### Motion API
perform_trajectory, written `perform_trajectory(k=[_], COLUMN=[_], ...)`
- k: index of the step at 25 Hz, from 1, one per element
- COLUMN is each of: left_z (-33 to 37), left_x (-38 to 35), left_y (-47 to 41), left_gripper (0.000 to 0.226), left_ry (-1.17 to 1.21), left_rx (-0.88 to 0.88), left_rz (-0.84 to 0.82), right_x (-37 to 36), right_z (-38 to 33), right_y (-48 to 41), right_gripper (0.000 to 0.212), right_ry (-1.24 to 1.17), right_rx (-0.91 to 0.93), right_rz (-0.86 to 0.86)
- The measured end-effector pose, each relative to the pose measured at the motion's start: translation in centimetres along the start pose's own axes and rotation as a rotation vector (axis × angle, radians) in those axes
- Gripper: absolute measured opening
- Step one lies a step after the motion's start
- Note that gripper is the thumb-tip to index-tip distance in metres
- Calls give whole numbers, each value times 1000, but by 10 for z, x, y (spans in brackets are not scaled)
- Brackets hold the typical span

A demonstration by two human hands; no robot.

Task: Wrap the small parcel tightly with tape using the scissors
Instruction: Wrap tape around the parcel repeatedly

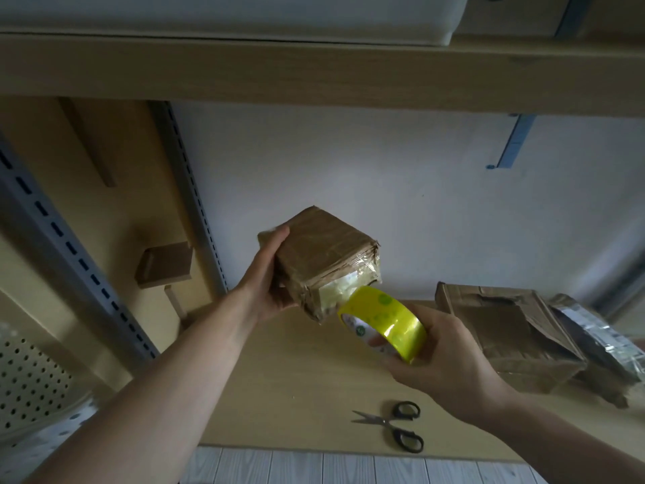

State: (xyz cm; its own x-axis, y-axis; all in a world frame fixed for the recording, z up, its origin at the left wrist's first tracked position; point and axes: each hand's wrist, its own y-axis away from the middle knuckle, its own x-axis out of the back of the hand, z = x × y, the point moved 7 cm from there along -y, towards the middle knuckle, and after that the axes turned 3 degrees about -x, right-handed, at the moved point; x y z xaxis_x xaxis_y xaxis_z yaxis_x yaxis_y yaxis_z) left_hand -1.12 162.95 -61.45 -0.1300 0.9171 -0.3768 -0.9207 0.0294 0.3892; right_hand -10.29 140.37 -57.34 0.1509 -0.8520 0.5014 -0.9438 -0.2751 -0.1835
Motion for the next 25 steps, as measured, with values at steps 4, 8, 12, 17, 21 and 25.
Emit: perform_trajectory(k=[4,8,12,17,21,25], left_z=[0,-14,3,19,11,0], left_x=[0,1,2,15,20,-8], left_y=[0,-4,-9,-7,-5,4], left_gripper=[63,62,62,56,72,72], left_ry=[33,-167,-220,-304,-548,-750], left_rx=[-48,-120,-247,-310,-251,-293], left_rz=[22,209,211,310,287,173], right_x=[0,-22,-22,-25,10,6], right_z=[-1,-12,1,-6,-15,3], right_y=[-6,-12,-10,-6,-20,-31], right_gripper=[21,20,38,27,18,38], right_ry=[-10,-242,-543,-588,-637,-707], right_rx=[-27,-111,-213,-115,-39,-120], right_rz=[14,-345,-235,-193,-38,-35])
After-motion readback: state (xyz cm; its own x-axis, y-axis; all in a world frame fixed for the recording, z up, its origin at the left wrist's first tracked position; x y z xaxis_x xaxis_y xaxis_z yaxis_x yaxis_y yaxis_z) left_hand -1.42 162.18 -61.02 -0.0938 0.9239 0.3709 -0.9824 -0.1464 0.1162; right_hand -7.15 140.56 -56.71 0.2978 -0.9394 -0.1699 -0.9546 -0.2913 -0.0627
